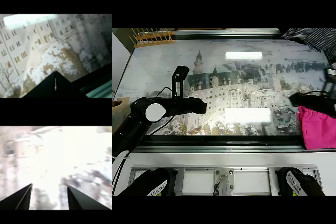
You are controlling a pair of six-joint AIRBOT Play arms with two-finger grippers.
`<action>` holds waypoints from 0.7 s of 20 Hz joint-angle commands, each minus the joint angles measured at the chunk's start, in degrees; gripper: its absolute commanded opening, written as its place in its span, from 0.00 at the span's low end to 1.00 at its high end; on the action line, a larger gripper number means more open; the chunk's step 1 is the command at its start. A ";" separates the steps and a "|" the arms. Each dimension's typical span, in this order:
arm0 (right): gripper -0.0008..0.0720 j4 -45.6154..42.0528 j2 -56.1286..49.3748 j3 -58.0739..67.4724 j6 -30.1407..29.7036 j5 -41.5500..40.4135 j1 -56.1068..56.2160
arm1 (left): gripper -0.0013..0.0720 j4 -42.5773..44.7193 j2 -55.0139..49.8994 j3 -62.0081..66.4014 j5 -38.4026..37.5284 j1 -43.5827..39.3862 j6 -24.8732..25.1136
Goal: Fold the clothes and pants, and hang the long-sleeved shirts on hangers.
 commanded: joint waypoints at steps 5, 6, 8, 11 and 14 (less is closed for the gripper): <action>0.66 6.43 0.02 0.09 -2.56 0.72 24.17 | 0.02 -0.07 0.02 -0.02 -0.17 -0.04 0.00; 0.61 6.43 0.02 0.09 -2.54 0.79 24.48 | 0.02 -0.07 0.02 -0.02 -0.20 -0.04 0.00; 0.06 6.45 0.04 0.09 -2.54 0.83 24.48 | 0.02 -0.07 0.02 -0.02 -0.07 -0.04 0.00; 0.05 6.47 0.04 0.09 -2.54 1.20 24.46 | 0.02 -0.07 0.02 -0.02 0.02 -0.04 0.00; 0.05 6.47 0.04 0.09 -2.54 1.25 24.46 | 0.02 -0.07 0.02 0.00 0.02 -0.04 0.00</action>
